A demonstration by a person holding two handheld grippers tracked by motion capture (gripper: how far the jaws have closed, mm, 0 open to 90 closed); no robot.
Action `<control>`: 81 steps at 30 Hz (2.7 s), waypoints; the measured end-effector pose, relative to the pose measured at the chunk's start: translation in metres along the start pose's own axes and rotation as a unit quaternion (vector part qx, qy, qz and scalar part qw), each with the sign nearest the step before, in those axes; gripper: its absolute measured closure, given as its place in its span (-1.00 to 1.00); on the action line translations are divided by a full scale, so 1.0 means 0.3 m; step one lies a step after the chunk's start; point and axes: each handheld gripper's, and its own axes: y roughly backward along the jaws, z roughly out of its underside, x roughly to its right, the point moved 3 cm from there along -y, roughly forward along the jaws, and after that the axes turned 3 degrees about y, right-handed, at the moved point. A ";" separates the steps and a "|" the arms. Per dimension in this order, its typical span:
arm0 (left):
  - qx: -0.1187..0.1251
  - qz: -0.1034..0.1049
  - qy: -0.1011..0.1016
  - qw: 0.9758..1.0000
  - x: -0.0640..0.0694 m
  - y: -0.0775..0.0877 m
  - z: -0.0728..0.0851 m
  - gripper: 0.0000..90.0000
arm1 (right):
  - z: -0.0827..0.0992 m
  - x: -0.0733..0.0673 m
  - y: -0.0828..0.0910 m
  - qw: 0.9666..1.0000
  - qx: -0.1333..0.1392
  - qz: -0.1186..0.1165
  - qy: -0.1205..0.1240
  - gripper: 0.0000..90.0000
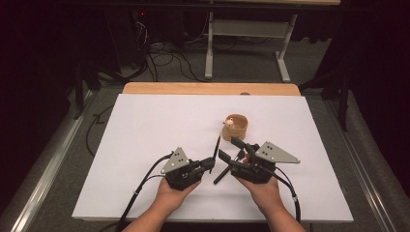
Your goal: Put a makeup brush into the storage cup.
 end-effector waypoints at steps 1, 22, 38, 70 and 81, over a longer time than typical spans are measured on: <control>0.000 0.000 -0.001 1.000 0.000 0.000 0.000 0.88 | 0.001 -0.001 0.000 1.000 0.000 -0.001 -0.001 -0.08; 0.005 0.018 -0.005 1.000 0.025 -0.004 0.003 0.88 | 0.021 -0.018 -0.026 0.999 -0.006 -0.034 -0.014 0.42; 0.006 0.020 -0.006 1.000 0.032 -0.007 0.010 0.88 | 0.030 -0.022 -0.034 0.999 -0.001 -0.041 -0.030 0.70; 0.006 0.016 -0.006 1.000 0.028 -0.009 0.011 0.86 | 0.030 -0.030 -0.037 0.998 -0.002 -0.054 -0.032 0.90; 0.016 0.015 -0.007 1.000 0.024 0.001 0.002 0.67 | 0.029 -0.034 -0.036 0.998 0.001 -0.054 -0.023 0.90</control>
